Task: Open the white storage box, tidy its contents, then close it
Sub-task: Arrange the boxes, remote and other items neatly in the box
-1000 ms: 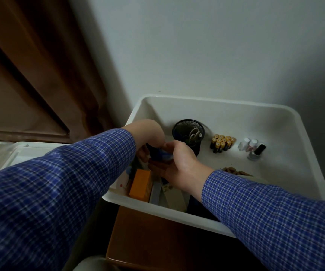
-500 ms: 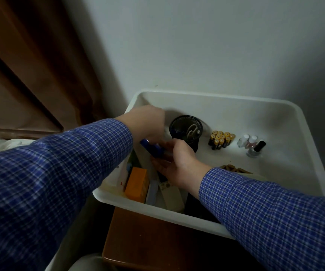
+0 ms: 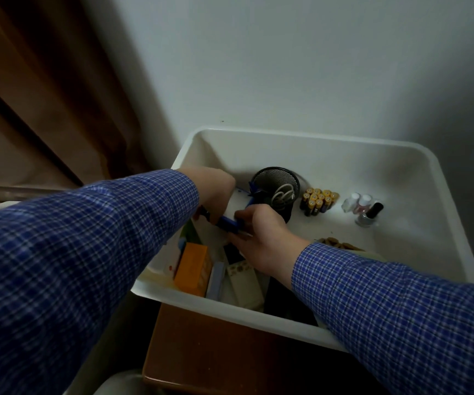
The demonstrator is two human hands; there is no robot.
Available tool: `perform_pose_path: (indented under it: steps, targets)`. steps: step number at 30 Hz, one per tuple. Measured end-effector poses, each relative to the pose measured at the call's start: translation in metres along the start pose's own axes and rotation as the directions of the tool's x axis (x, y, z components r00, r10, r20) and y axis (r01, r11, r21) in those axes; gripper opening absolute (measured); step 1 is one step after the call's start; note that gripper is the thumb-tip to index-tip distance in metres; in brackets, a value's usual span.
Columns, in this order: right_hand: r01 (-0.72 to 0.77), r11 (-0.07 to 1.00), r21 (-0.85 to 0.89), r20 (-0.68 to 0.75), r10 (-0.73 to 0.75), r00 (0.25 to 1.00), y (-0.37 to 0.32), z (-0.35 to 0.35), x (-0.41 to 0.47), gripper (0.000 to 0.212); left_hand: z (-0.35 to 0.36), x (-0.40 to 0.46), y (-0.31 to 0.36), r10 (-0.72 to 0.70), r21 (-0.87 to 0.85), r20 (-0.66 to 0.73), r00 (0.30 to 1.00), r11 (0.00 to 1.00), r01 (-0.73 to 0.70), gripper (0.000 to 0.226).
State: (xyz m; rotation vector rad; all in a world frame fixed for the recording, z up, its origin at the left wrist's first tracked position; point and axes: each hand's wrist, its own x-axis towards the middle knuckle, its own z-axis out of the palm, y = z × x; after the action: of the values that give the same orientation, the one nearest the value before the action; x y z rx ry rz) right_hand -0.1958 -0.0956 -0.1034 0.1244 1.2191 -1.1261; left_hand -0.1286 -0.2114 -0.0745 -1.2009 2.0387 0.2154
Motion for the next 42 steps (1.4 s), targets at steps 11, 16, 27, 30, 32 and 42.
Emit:
perform_pose_path:
  steps: [11, 16, 27, 30, 32, 42]
  targets:
    - [0.029, 0.982, -0.185, -0.104, -0.049, 0.993, -0.011, 0.003, 0.000, 0.027, 0.004, 0.014, 0.005, -0.008, -0.212, 0.106, 0.994, 0.977, 0.031, 0.023]
    - [0.030, 0.952, -0.304, -0.060, -0.050, 0.997, -0.013, 0.003, 0.002, 0.041, 0.006, 0.017, 0.006, 0.011, -0.161, 0.075, 0.997, 0.987, 0.001, 0.029]
    - [0.334, -0.271, -0.903, 0.390, -0.191, 0.901, -0.021, -0.036, -0.018, 0.010, -0.007, 0.007, -0.010, 0.096, -0.148, 0.001, 0.995, 0.985, -0.095, 0.027]
    - [0.330, -0.516, -0.791, 0.454, -0.133, 0.881, -0.013, -0.033, -0.027, 0.018, -0.018, -0.014, -0.011, 0.155, -0.141, -0.137, 0.978, 0.975, -0.174, 0.029]
    - [0.307, -0.613, -0.728, 0.450, -0.090, 0.889, -0.004, -0.023, -0.026, 0.026, -0.020, -0.029, -0.007, 0.196, -0.104, -0.155, 0.968, 0.971, -0.214, 0.034]
    - [0.242, -0.760, -0.604, 0.444, -0.069, 0.893, 0.021, -0.009, -0.018, 0.030, -0.006, -0.054, -0.003, 0.221, -0.073, -0.100, 0.970, 0.971, -0.229, 0.043]
